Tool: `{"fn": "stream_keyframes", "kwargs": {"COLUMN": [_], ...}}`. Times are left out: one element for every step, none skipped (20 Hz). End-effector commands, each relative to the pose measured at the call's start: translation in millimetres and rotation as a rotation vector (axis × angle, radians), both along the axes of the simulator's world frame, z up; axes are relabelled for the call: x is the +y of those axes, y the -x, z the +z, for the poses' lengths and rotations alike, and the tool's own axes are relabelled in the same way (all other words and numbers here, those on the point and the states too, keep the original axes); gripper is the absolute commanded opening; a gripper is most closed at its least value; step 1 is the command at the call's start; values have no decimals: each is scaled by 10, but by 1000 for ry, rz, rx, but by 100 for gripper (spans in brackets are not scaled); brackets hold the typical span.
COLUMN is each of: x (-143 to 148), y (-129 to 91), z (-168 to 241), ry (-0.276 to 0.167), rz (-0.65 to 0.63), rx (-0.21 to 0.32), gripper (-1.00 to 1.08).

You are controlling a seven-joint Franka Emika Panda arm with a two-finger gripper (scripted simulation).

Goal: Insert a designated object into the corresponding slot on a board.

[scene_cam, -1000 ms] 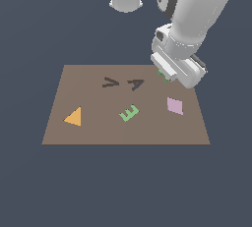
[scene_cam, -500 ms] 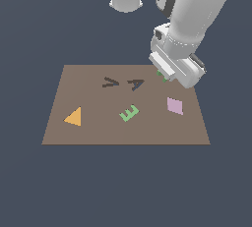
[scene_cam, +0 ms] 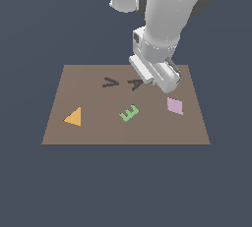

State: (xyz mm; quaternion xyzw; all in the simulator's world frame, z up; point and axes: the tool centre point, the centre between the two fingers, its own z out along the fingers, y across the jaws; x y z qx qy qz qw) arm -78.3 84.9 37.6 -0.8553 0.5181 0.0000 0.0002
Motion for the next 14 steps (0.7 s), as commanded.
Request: {"fn": "stream_keyframes", "kwargs": {"x": [-196,-257,-310,-355,-391,-420,-441,-453,-456,-445,-445,-447,-447,-450], "y": [-54,-72,-88,-103,-115,-124,-132,-136,-138,-130,-131,-132,-135,-138], "z": [12,16,19,22,24,25,26,27,27,26,23,13,-2,-24], "ry": [0,0,0,0,0,0,0,0,0,0,0,0,0,0], "rz": [-7,-10,-12,-14,-15,-16,-17,-18,-18,-19,-19,-19,-19,-19], "rx": [0,0,0,0,0,0,-1,-1,-1,-1,-1,-1,-1,-1], "gripper": [-100,-100,-100,-100,-100,-100,-100,-100,-100,-100,-100,-100,-100,-100]}}
